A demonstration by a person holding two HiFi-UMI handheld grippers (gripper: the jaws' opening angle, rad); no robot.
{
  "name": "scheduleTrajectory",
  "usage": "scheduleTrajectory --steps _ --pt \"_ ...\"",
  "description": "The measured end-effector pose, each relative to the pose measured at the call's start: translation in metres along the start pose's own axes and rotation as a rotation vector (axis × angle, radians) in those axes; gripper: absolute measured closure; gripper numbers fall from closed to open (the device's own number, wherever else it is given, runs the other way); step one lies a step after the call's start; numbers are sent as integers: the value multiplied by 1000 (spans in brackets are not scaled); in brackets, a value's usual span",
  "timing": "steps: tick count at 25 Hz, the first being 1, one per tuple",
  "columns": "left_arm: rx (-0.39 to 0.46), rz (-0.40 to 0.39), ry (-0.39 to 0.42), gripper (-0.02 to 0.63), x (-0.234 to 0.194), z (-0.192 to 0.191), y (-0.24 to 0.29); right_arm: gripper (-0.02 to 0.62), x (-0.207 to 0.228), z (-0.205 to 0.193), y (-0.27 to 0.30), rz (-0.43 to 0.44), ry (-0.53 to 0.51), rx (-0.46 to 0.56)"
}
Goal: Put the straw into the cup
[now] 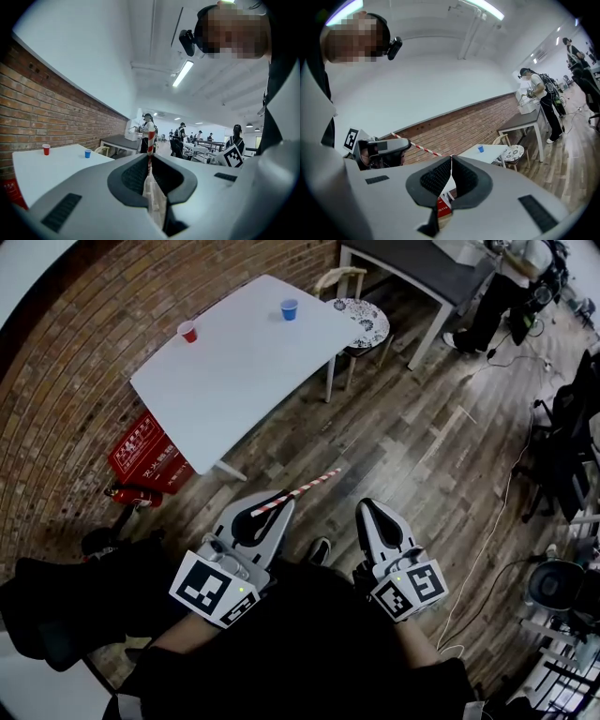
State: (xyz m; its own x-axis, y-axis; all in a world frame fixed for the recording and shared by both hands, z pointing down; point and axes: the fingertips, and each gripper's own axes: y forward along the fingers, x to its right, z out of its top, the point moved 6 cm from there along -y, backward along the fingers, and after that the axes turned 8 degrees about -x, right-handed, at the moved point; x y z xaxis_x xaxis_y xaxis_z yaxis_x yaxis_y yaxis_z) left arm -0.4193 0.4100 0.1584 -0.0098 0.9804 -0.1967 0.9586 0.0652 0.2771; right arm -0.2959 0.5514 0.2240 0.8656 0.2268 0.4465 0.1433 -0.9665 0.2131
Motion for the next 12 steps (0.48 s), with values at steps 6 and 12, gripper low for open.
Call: scheduleTrajectory --steps 6,12 --pt "-23 -20 -4 569 2 4 34 568 31 9 3 -4 32 -12" --pt "-33 -65 -12 569 -8 11 74 568 61 21 10 -53 43 -18"
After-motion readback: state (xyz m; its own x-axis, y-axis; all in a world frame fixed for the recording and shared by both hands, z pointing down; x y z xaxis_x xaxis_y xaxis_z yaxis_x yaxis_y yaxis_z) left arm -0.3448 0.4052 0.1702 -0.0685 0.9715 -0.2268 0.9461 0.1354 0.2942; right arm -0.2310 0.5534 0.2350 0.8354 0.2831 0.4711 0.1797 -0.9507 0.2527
